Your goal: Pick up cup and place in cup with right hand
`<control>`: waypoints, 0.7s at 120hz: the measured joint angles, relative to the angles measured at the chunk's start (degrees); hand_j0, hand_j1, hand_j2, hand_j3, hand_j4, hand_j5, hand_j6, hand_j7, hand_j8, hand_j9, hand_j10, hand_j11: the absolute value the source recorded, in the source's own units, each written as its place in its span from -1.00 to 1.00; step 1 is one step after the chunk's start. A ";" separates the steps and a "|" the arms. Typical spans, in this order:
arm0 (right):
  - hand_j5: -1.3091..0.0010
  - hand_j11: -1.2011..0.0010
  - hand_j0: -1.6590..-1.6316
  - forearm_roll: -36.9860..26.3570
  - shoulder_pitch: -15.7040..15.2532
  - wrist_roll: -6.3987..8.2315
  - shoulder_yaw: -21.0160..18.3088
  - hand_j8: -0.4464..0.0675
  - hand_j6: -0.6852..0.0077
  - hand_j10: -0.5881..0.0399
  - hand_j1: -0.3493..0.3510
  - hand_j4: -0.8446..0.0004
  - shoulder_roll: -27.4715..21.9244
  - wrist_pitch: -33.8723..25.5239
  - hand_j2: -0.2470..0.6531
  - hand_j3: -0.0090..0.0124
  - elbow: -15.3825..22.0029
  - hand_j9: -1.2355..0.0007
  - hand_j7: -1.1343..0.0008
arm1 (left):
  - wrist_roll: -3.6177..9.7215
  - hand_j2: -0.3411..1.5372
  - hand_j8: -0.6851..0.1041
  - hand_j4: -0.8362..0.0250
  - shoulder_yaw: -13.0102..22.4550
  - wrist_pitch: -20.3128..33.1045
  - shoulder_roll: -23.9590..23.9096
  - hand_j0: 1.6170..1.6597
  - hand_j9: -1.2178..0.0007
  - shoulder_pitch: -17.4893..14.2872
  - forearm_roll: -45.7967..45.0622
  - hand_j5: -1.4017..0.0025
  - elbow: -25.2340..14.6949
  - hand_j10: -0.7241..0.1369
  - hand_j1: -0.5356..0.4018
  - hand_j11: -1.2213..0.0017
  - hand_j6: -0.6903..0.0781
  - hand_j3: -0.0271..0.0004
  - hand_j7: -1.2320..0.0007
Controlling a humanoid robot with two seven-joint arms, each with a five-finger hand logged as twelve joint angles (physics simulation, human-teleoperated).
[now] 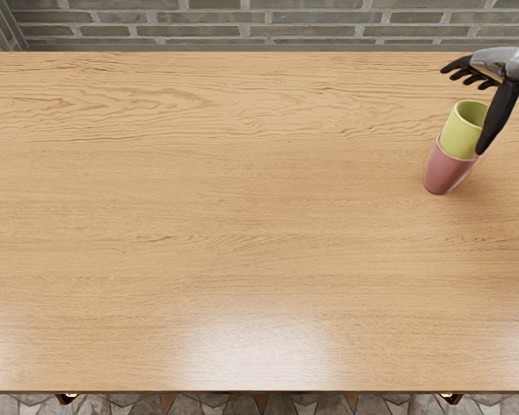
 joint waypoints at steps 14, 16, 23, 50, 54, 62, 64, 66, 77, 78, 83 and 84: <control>0.88 0.87 -0.92 0.17 -0.02 0.00 0.07 0.50 0.78 0.67 -0.81 0.85 0.84 0.03 -0.46 -0.16 4.51 0.87 0.86 | 0.00 -0.64 0.74 0.94 0.01 0.00 0.00 0.92 1.00 0.06 0.00 1.00 0.00 0.68 0.89 1.00 0.80 0.97 1.00; 0.88 0.87 -0.92 0.18 -0.01 0.00 0.08 0.51 0.79 0.68 -0.82 0.85 1.17 0.04 -0.46 -0.16 5.00 0.88 0.87 | 0.00 -0.64 0.74 0.94 0.01 0.00 0.00 0.92 1.00 0.05 0.00 1.00 0.00 0.68 0.89 1.00 0.80 0.97 1.00; 0.90 0.89 -0.93 0.21 0.03 0.00 0.19 0.53 0.81 0.70 -0.84 0.87 2.23 0.04 -0.46 -0.16 6.82 0.89 0.88 | 0.00 -0.64 0.74 0.94 0.00 0.00 0.00 0.92 1.00 0.02 0.00 1.00 0.00 0.68 0.89 1.00 0.80 0.97 1.00; 0.93 0.92 -0.93 9.49 -0.89 0.00 0.61 0.58 0.86 0.75 -0.88 0.90 3.25 4.02 -0.46 -0.16 13.12 0.92 0.91 | 0.00 -0.64 0.74 0.94 0.00 0.00 0.00 0.92 1.00 0.08 0.00 1.00 0.00 0.68 0.89 1.00 0.80 0.97 1.00; 0.93 0.92 -0.93 12.51 -1.31 0.00 0.66 0.59 0.86 0.75 -0.88 0.91 2.74 5.25 -0.46 -0.16 13.55 0.92 0.92 | 0.00 -0.64 0.74 0.94 0.00 0.00 0.00 0.92 1.00 0.05 0.00 1.00 0.00 0.68 0.89 1.00 0.80 0.97 1.00; 0.93 0.93 -0.93 19.19 -2.70 0.27 0.70 0.59 0.87 0.76 -0.89 0.91 0.86 6.80 -0.46 -0.16 14.09 0.93 0.92 | 0.00 -0.64 0.74 0.94 -0.01 0.00 0.00 0.92 1.00 0.06 0.00 1.00 0.00 0.68 0.89 1.00 0.80 0.97 1.00; 0.93 0.93 -0.93 20.69 -3.27 0.35 0.70 0.60 0.87 0.76 -0.89 0.91 0.36 7.05 -0.46 -0.16 14.18 0.93 0.92 | 0.00 -0.64 0.74 0.94 0.00 0.00 0.00 0.92 1.00 0.08 0.00 1.00 0.00 0.68 0.89 1.00 0.80 0.97 1.00; 0.93 0.93 -0.93 22.07 -3.87 0.43 0.71 0.60 0.87 0.76 -0.89 0.91 -0.12 7.27 -0.46 -0.16 14.25 0.93 0.92 | 0.00 -0.64 0.74 0.94 -0.01 0.00 0.00 0.92 1.00 0.06 0.00 1.00 0.00 0.68 0.89 1.00 0.80 0.97 1.00; 0.93 0.93 -0.93 28.11 -7.50 0.77 0.72 0.60 0.87 0.76 -0.89 0.92 -2.07 8.01 -0.46 -0.16 14.56 0.93 0.93 | 0.00 -0.64 0.74 0.94 -0.02 0.00 0.00 0.92 1.00 0.02 0.00 1.00 0.00 0.68 0.89 1.00 0.80 0.97 1.00; 0.93 0.93 -0.93 28.48 -7.82 0.86 0.72 0.60 0.87 0.76 -0.89 0.92 -2.17 8.05 -0.46 -0.16 14.59 0.93 0.93 | 0.00 -0.64 0.74 0.94 -0.02 0.00 0.00 0.92 1.00 0.01 0.00 1.00 0.00 0.68 0.89 1.00 0.80 0.97 1.00; 0.93 0.93 -0.93 29.95 -9.52 1.73 0.73 0.60 0.87 0.77 -0.89 0.92 -2.61 8.21 -0.46 -0.16 15.09 0.93 0.93 | 0.00 -0.64 0.74 0.94 -0.02 0.00 0.00 0.92 1.00 0.02 0.00 1.00 0.00 0.68 0.89 1.00 0.80 0.97 1.00; 0.94 0.93 -0.93 30.19 -9.86 1.91 0.73 0.60 0.87 0.77 -0.89 0.92 -2.68 8.23 -0.46 -0.16 15.24 0.93 0.93 | 0.00 -0.64 0.74 0.94 -0.02 0.00 0.00 0.92 1.00 0.05 0.00 1.00 0.00 0.68 0.89 1.00 0.80 0.97 1.00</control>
